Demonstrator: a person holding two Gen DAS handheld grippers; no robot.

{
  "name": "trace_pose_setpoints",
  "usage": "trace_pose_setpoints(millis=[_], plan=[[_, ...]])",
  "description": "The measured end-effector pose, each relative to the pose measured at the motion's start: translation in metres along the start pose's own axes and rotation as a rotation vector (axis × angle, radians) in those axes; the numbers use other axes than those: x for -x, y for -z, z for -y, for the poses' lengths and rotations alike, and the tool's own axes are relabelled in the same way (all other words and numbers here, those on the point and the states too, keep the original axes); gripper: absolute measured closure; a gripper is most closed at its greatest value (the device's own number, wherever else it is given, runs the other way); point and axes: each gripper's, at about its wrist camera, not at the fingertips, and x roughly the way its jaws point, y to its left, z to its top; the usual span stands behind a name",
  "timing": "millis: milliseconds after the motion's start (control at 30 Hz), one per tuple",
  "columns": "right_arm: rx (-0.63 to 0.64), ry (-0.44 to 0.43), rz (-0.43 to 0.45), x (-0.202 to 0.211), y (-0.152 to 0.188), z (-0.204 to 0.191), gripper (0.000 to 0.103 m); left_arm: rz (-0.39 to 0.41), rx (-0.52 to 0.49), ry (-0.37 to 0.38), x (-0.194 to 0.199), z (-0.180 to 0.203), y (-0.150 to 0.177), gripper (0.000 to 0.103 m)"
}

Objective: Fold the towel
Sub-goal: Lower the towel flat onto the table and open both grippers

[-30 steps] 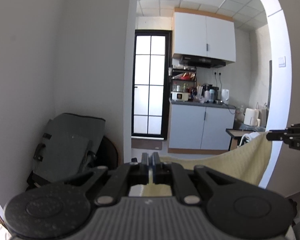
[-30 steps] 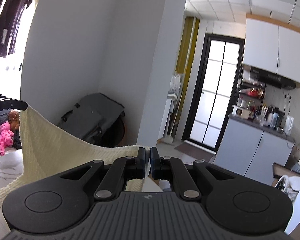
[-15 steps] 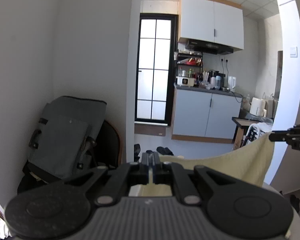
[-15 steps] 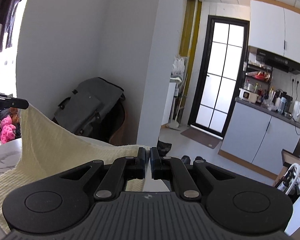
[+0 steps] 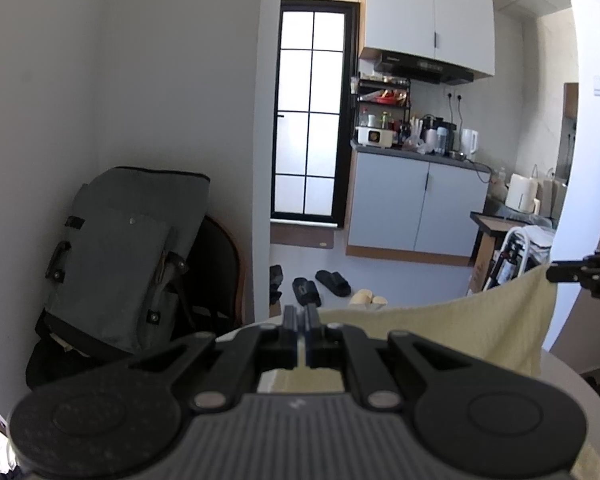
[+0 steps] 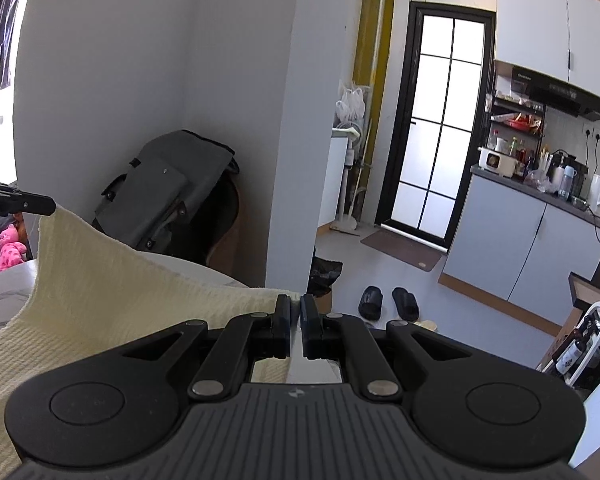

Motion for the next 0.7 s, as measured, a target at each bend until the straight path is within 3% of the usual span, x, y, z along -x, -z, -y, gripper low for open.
trace_pose_setpoints(millis=[467,700], plan=[[-0.068,0.03,-0.021,-0.033,0.024,0.006,0.097,-0.075,0.002,-0.02,-0.048,-0.01,0.01,0.099],[-0.098,0.047,-0.029,-0.048,0.035,0.009,0.094,-0.115,0.014,-0.058,-0.069,-0.022,0.018,0.093]])
